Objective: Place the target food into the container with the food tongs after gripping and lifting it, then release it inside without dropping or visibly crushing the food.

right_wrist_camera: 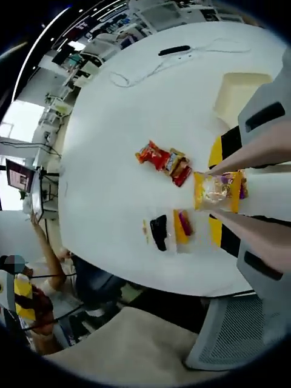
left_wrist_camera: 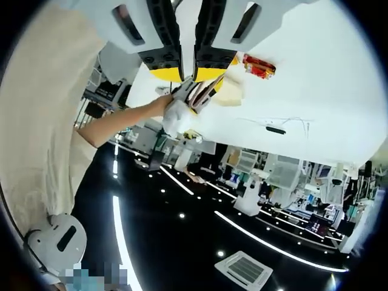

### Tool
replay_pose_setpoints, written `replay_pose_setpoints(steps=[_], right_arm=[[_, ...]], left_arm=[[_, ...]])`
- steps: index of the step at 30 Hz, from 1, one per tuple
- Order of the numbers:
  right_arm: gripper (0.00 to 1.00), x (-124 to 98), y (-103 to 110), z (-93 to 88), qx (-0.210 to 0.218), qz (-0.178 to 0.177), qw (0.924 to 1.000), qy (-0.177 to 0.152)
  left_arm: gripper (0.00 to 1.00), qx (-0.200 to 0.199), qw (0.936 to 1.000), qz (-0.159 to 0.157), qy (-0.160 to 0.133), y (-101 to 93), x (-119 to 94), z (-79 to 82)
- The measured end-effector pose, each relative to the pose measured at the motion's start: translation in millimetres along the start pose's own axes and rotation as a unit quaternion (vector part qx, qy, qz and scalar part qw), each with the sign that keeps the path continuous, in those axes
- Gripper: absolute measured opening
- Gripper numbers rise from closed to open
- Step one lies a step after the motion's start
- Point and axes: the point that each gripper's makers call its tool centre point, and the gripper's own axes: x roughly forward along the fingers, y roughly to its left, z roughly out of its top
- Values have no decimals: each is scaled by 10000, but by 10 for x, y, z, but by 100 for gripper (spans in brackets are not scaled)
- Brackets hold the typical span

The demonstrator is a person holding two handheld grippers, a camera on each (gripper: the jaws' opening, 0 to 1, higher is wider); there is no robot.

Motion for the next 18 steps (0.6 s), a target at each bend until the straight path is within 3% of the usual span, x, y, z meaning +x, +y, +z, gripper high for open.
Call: replay_pose_setpoints(steps=[12, 18], right_arm=[[29, 114, -16, -136, -213, 94, 9984, 507], [29, 155, -29, -148, -158, 162, 9981, 566]], left_arm=[[5, -92, 9999, 84, -41, 67, -61, -28], [4, -87, 9999, 82, -61, 79, -51, -18]])
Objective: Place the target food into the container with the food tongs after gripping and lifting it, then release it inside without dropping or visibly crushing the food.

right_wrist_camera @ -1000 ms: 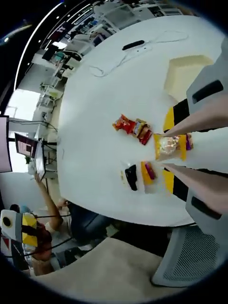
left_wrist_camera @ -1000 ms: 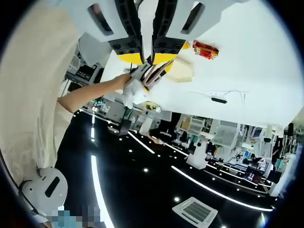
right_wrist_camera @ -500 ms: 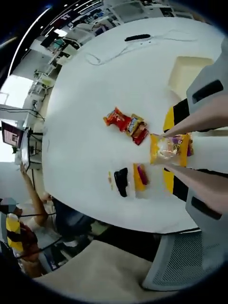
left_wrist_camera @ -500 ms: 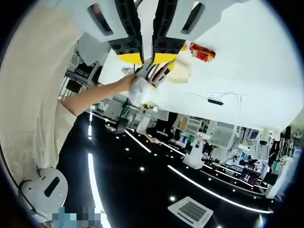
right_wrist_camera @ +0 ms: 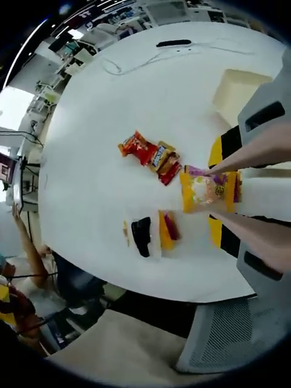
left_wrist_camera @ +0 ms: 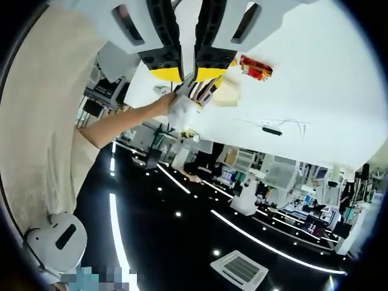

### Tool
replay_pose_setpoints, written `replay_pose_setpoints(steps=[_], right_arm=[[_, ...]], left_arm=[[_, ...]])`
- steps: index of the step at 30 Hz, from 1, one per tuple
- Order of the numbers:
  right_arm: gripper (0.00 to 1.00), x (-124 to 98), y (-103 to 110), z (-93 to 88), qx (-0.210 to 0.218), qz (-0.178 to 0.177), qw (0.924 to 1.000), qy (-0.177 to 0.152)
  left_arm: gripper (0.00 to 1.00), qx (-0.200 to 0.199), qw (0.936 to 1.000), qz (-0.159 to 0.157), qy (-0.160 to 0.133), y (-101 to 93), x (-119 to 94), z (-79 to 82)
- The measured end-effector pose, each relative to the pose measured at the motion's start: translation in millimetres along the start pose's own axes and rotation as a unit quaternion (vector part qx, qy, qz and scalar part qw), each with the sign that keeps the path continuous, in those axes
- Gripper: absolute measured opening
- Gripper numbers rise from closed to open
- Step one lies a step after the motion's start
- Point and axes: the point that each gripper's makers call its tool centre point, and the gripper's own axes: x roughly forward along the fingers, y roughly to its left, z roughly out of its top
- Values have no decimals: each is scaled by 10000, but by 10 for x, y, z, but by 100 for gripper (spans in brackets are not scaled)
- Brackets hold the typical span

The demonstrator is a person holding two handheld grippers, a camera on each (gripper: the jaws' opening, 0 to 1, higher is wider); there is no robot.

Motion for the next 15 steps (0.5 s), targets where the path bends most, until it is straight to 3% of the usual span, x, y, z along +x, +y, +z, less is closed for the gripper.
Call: replay_pose_setpoints(steps=[5, 9, 15], right_arm=[[29, 43, -22, -15, 70, 40, 9999, 86], [27, 22, -15, -1, 428, 115, 9990, -11], [26, -19, 6, -5, 462, -36, 9989, -93]], left_arm=[[4, -36, 10000, 1, -21, 8, -15, 2], [4, -67, 10000, 3, 15, 45, -51, -22], [4, -83, 9999, 31, -50, 87, -70, 11]])
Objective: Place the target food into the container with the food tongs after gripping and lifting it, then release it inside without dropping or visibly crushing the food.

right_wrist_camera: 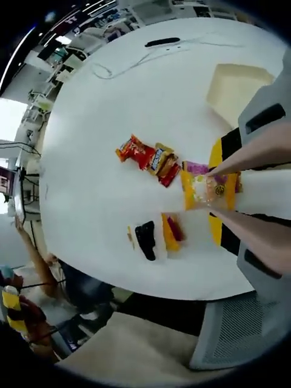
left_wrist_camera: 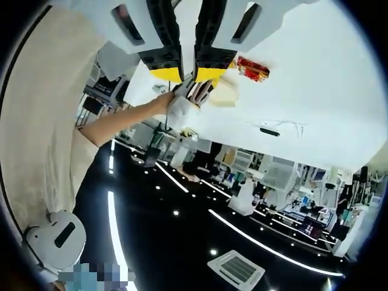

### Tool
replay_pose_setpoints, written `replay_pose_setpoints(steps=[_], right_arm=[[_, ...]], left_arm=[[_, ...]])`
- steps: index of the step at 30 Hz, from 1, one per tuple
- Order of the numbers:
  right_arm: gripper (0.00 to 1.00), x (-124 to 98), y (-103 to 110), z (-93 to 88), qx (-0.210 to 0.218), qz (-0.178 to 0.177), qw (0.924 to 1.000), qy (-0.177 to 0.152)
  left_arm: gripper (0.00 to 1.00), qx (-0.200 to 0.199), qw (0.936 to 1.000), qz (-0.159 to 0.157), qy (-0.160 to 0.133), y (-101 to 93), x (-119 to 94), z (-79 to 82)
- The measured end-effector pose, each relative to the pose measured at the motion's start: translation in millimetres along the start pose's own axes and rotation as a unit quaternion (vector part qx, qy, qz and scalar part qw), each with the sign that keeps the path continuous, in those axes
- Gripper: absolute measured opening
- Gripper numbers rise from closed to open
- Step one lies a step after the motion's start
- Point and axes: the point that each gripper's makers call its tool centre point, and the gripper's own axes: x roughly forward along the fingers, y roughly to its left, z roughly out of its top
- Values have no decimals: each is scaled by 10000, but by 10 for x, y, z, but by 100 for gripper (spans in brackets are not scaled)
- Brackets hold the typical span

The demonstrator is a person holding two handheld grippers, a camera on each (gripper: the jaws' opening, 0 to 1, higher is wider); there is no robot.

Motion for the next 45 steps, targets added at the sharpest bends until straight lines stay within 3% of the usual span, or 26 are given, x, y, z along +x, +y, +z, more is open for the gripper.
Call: replay_pose_setpoints(steps=[4, 7, 13, 33, 45], right_arm=[[25, -40, -59, 27, 259, -109, 9995, -168], [25, -75, -137, 78, 715, -135, 9965, -407], [27, -13, -176, -22, 991, 6, 9945, -352], [28, -73, -197, -30, 999, -158, 9940, -427], [28, -100, -333, -38, 1193, -422, 9908, -474]], left_arm=[[4, 7, 10000, -20, -18, -4, 6, 12], [4, 5, 10000, -31, -11, -16, 6, 7], [4, -16, 10000, -18, -3, -42, -17, -16], [4, -12, 10000, -22, -28, -67, 23, -19], [4, -9, 10000, -31, -18, -68, 27, -11]])
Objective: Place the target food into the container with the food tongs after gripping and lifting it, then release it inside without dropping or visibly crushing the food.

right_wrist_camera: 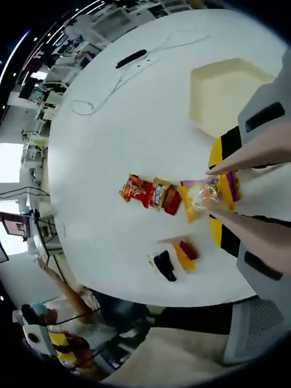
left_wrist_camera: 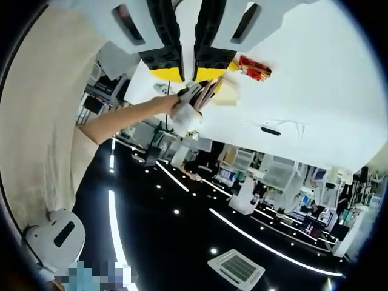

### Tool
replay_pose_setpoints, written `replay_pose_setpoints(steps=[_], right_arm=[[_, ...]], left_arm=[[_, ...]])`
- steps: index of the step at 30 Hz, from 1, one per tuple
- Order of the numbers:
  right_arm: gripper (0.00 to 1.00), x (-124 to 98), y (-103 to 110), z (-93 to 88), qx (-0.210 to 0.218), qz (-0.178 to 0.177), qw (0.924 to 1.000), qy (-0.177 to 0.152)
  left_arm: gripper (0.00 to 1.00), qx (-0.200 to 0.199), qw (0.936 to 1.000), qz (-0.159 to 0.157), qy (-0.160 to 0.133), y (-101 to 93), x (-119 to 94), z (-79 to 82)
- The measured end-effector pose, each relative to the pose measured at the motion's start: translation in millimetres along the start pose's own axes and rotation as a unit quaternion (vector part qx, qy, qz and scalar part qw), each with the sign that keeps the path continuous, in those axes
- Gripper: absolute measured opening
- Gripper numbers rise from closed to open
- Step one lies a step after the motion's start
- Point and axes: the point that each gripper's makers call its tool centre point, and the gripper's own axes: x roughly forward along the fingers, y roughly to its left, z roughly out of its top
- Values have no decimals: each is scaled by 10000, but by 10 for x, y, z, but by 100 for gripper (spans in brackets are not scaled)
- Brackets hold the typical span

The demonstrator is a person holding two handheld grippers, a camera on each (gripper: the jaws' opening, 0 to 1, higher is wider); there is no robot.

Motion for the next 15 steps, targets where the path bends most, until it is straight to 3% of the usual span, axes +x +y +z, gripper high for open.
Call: replay_pose_setpoints(steps=[15], right_arm=[[28, -48, -122, -68, 216, -110, 9997, -17]], left_arm=[[3, -18, 10000, -5, 14, 5, 2, -13]])
